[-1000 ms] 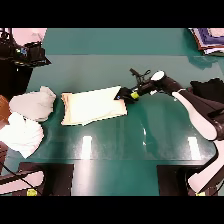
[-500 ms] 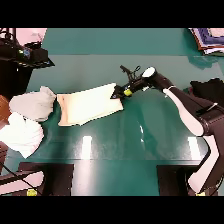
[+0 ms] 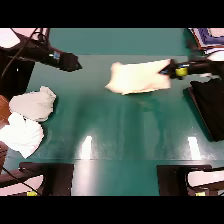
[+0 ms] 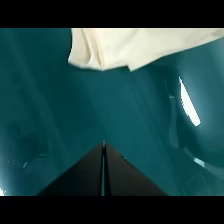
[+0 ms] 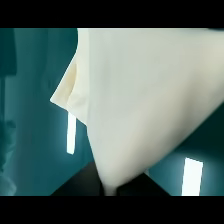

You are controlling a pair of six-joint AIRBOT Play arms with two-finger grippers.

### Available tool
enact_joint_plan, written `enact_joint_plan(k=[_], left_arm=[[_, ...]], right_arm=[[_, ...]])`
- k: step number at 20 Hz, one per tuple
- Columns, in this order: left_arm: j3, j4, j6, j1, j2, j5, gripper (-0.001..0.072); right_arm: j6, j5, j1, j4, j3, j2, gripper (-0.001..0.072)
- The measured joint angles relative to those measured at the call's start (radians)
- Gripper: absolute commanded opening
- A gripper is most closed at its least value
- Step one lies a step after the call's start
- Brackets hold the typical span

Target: Fold the shirts.

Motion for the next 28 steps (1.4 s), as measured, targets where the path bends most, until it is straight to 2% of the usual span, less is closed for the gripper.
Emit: enact_joint_plan(k=[4, 8, 15, 21, 24, 28], left_arm=[[0.000, 0.000, 0.001, -0.081, 0.000, 0.092, 0.0026], [0.000, 0.000, 0.002, -0.126, 0.000, 0.150, 0.0026], [0.000, 0.001, 0.002, -0.142, 0.000, 0.179, 0.0026], [0.000, 0.001, 0.002, -0.144, 0.000, 0.182, 0.0027], [0.000, 0.001, 0.002, -0.144, 0.000, 0.174, 0.0026], [0.000, 0.001, 0.002, -0.144, 0.000, 0.156, 0.0027]], right_arm=[[0.003, -0.031, -0.268, -0.028, -0.038, 0.094, 0.0014], [0.003, -0.042, -0.436, -0.037, -0.006, 0.099, 0.0013], [0.002, 0.011, -0.510, -0.032, 0.245, 0.073, 0.0014], [0.001, 0.168, -0.544, -0.040, 0.445, 0.073, 0.0014], [0.002, 0.243, -0.576, -0.043, 0.444, 0.100, 0.0014], [0.003, 0.303, -0.658, -0.052, 0.319, 0.184, 0.0014]])
